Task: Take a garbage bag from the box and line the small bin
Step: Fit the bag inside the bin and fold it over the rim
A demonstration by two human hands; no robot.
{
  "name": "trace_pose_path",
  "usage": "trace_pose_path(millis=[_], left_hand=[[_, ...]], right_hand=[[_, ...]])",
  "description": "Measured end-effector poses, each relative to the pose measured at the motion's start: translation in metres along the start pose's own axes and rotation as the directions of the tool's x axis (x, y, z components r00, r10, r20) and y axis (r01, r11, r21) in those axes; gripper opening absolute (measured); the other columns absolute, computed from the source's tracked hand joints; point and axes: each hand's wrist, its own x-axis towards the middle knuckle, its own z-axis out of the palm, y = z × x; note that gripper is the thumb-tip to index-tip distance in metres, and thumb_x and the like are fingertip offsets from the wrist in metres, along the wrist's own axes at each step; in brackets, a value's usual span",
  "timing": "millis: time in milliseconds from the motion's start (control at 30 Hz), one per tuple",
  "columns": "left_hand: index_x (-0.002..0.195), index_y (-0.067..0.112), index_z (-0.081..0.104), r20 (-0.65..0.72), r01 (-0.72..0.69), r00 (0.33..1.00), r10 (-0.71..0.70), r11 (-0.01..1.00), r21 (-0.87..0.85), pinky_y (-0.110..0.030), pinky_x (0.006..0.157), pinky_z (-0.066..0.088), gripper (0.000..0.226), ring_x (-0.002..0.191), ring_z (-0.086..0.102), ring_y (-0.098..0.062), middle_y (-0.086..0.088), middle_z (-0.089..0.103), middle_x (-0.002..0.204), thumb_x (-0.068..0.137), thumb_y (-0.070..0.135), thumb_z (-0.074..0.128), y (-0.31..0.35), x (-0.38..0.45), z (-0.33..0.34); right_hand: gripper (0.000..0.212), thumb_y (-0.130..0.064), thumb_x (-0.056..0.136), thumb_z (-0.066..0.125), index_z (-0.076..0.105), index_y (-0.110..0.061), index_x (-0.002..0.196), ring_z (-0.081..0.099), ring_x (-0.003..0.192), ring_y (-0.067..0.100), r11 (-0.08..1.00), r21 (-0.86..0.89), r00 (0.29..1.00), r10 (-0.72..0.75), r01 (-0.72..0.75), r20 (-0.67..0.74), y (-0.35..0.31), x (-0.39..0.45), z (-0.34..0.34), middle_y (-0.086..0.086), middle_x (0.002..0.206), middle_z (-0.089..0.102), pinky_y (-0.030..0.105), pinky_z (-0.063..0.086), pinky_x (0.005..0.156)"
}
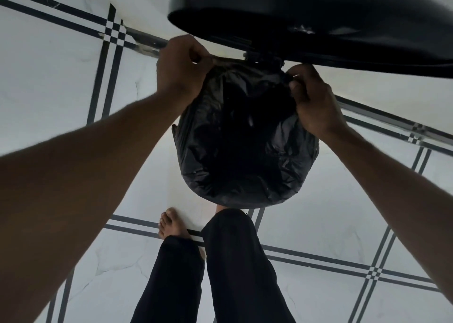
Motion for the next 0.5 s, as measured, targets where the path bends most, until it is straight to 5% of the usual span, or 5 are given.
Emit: trace_pose_path(millis=[167,300,400,500], left_hand=[[0.073,0.023,0.065,0.094,0.031,0.995,-0.036,0.998,0.054,-0.024,0.072,0.05,0.019,0.088,0.066,-0.012,0.002,0.072,0.091,0.079,0.005,0.068,-0.012,0.013,-0.001],[0.092,0.016,0.074,0.33,-0.036,0.944,-0.009,0.991,0.132,-0.025,0.076,0.045,0.025,0.09,0.062,-0.016,-0.005,0.071,0.098,0.084,-0.005,0.063,-0.02,0.01,-0.009],[0.09,0.017,0.071,0.421,0.11,0.901,-0.106,0.994,0.015,-0.033,0.081,0.051,0.036,0.092,0.063,-0.022,-0.003,0.068,0.091,0.084,-0.015,0.056,-0.025,0.003,-0.02],[0.086,0.019,0.073,0.509,0.301,0.844,-0.172,0.936,-0.183,-0.028,0.079,0.053,0.036,0.085,0.066,-0.014,0.002,0.072,0.088,0.087,-0.008,0.05,-0.032,-0.01,-0.031]], right_hand=[[0.025,-0.015,0.098,0.044,0.06,-0.013,0.117,0.059,0.097,0.021,1.0,-0.027,1.0,-0.016,0.016,0.011,0.003,0.004,0.0,0.004,0.108,0.064,0.027,0.039,0.078],[0.026,-0.012,0.098,0.049,0.065,-0.011,0.118,0.058,0.097,0.014,0.996,0.075,0.999,0.042,-0.044,0.025,0.004,0.007,-0.001,0.004,0.11,0.065,0.02,0.041,0.082],[0.024,-0.012,0.099,0.054,0.068,-0.011,0.118,0.058,0.087,0.009,0.96,0.23,0.985,0.141,-0.161,0.102,0.0,0.01,-0.006,0.001,0.1,0.064,0.011,0.045,0.075],[0.02,-0.013,0.095,0.062,0.071,-0.01,0.113,0.065,0.088,0.014,0.86,0.41,0.95,0.236,-0.302,0.205,0.0,0.012,-0.017,0.007,0.098,0.069,0.026,0.052,0.082]])
